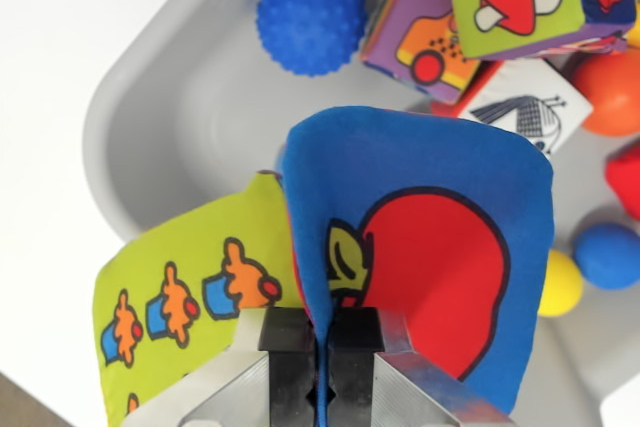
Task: Pick an object from the bin
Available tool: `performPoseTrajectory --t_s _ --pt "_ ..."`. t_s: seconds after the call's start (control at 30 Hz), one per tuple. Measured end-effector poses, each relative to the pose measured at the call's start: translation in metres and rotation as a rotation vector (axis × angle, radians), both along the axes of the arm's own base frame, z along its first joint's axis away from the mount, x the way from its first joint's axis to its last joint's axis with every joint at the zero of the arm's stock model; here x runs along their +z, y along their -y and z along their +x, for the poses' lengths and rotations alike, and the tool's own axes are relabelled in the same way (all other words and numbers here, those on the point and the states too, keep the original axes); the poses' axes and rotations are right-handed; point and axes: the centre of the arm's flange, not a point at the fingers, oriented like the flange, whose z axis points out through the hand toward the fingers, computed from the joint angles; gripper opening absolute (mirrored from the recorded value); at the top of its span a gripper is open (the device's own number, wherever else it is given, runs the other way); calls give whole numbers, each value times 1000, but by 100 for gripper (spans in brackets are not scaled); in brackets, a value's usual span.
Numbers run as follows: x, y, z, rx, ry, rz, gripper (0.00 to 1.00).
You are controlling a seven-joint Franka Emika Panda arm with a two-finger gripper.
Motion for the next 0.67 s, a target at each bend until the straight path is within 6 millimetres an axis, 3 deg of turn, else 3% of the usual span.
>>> performPoseTrajectory --t_s 0.67 --pt "3 0 0 0 -2 0 0"
